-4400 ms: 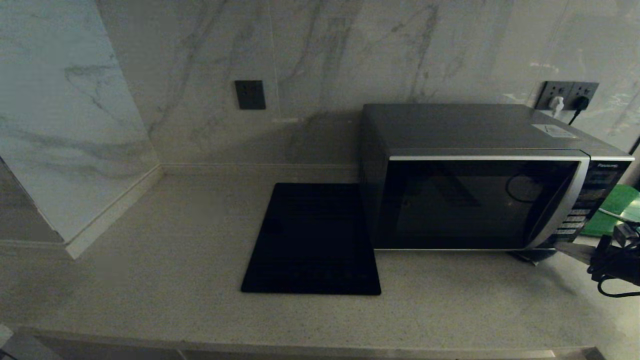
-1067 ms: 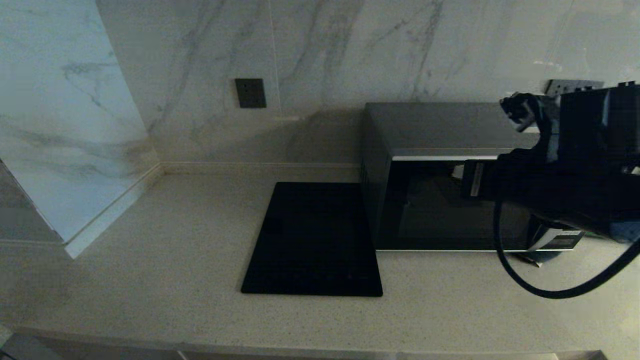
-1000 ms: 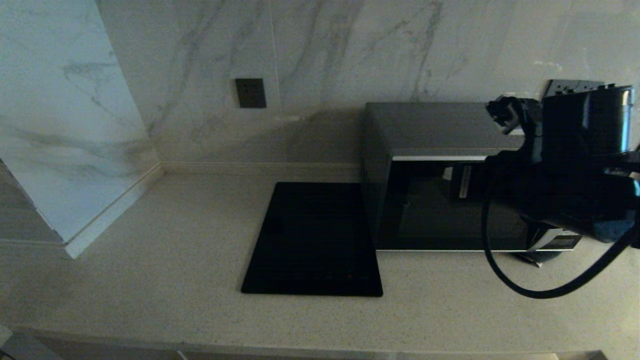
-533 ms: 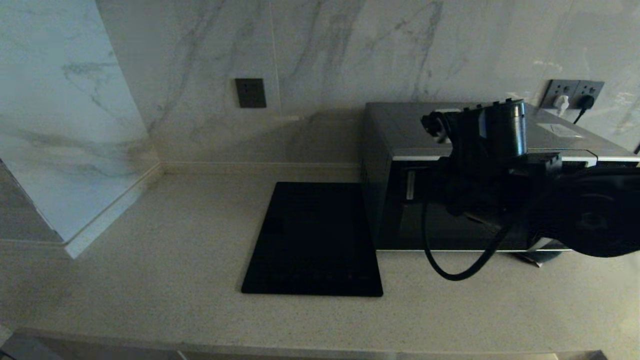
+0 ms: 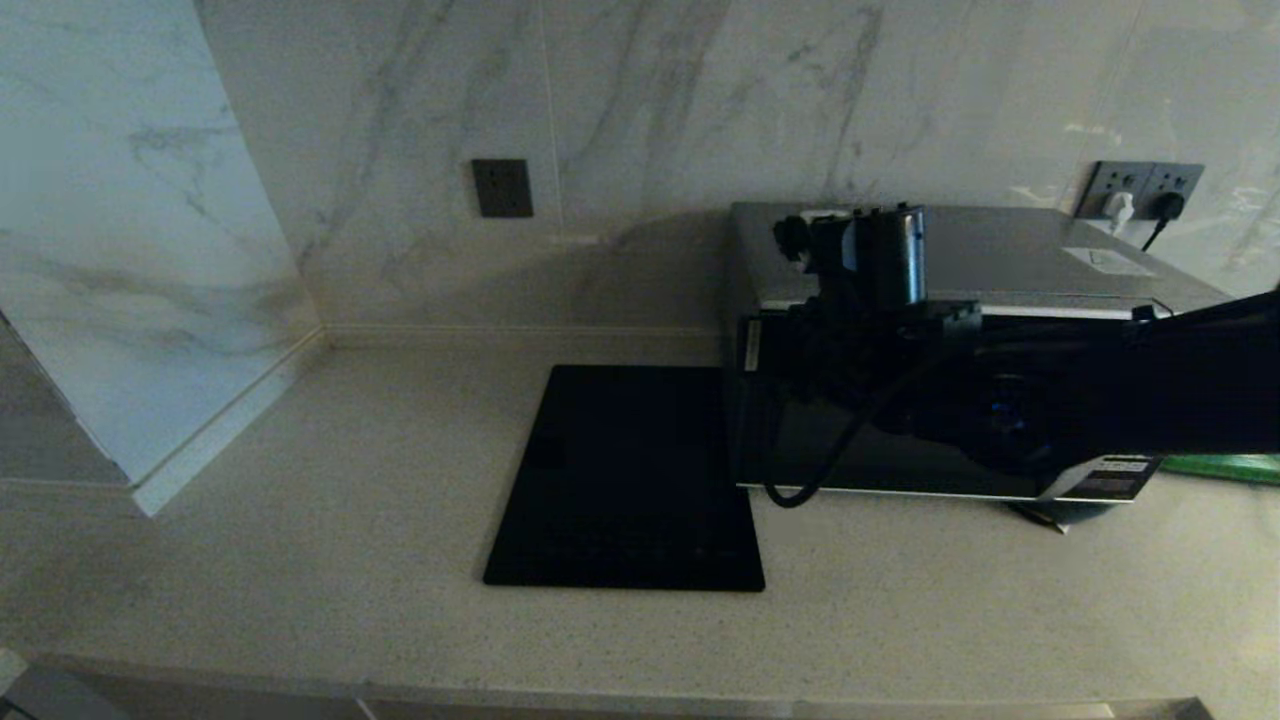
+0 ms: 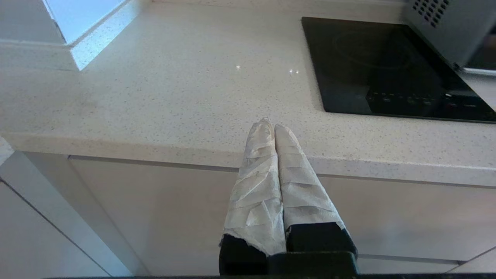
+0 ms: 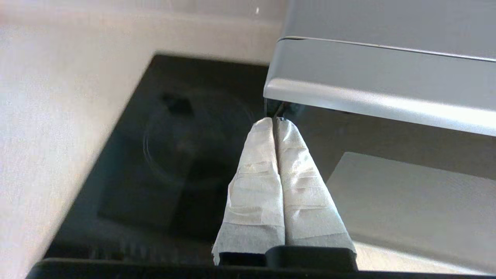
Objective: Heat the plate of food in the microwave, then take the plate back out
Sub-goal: Open the microwave oven
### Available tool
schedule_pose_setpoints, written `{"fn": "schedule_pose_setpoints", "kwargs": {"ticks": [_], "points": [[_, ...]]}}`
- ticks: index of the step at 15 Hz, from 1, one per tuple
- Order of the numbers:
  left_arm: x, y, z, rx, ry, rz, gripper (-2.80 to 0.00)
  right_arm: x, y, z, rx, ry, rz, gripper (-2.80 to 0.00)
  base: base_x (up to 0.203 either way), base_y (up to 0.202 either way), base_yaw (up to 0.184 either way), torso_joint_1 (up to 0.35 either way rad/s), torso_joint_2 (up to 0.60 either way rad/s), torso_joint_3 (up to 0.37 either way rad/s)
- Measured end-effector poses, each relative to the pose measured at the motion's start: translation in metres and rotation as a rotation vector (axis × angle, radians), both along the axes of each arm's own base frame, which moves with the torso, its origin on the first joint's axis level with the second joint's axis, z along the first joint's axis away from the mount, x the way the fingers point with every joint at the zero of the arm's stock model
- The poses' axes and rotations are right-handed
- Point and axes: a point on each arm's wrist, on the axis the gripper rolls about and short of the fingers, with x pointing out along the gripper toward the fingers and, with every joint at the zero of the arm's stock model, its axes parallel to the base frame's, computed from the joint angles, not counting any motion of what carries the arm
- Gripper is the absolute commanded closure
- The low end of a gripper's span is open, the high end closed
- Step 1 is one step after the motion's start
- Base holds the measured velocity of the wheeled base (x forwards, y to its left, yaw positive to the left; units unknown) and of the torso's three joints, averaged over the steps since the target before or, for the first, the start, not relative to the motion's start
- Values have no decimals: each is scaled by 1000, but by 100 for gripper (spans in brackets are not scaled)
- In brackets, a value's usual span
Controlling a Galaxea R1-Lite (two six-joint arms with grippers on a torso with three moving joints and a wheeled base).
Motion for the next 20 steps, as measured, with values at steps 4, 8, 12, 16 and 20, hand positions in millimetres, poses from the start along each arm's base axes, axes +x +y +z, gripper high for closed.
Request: {"fn": "schedule_pose_setpoints", "kwargs": {"ticks": [4, 8, 12, 16, 20], "points": [[0, 0, 0, 0, 0, 0, 0, 17, 12, -8, 2, -15, -22, 0, 0, 0, 0, 0, 0, 0], [0, 0, 0, 0, 0, 0, 0, 1, 8, 10, 26, -44, -6, 0, 0, 0, 0, 0, 0, 0], [0, 0, 0, 0, 0, 0, 0, -50, -27, 60, 60, -95, -9, 0, 0, 0, 0, 0, 0, 0], [0, 0, 0, 0, 0, 0, 0, -126, -109, 106, 58, -145, -85, 0, 0, 0, 0, 0, 0, 0], [0, 0, 0, 0, 0, 0, 0, -221, -196, 110, 17, -225, -261, 0, 0, 0, 0, 0, 0, 0]]}}
